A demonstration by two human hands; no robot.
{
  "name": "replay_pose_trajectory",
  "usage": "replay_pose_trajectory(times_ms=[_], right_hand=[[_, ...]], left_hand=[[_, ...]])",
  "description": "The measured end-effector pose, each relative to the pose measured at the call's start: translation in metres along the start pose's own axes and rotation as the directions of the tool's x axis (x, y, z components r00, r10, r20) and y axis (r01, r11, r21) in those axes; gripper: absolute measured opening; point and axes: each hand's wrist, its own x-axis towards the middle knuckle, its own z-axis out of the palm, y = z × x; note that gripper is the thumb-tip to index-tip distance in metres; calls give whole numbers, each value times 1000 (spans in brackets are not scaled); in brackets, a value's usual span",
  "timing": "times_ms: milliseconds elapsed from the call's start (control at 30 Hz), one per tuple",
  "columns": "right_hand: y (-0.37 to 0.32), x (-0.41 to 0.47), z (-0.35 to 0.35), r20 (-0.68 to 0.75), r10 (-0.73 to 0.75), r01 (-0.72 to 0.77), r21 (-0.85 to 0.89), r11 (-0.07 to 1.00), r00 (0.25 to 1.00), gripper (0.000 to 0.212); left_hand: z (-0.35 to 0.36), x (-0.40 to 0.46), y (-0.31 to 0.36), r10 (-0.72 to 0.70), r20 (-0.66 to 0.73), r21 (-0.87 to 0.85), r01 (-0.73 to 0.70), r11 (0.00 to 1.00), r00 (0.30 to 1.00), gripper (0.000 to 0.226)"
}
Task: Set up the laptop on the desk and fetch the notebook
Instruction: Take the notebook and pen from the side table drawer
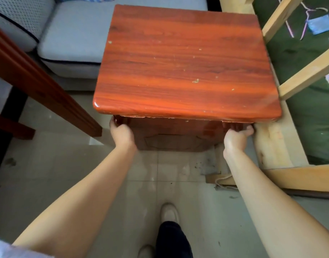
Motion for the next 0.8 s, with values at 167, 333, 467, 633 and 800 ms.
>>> replay_pose_trajectory(times_ms=[167,333,467,633,800], right_hand=[[9,12,-12,14,-108,108,-166,980,994,51],[19,7,-27,60,-86,92,-94,991,994,58],[32,-19,-45,63,-15,15,1,1000,998,54],[32,-41,-63,74,111,-119,112,987,991,51],[45,-56,-78,57,183,-191,226,955,981,52]], left_hand=[[-7,-3,-17,151,65,298,-164,940,986,66],[-27,5,-18,198,70,505,-206,838,978,43],[-51,-6,-21,226,96,518,-243,820,969,60],[-68,-19,-21,131,30,534,-127,836,991,48],[-90,-39,-36,77,-17,514,-57,856,997,43]])
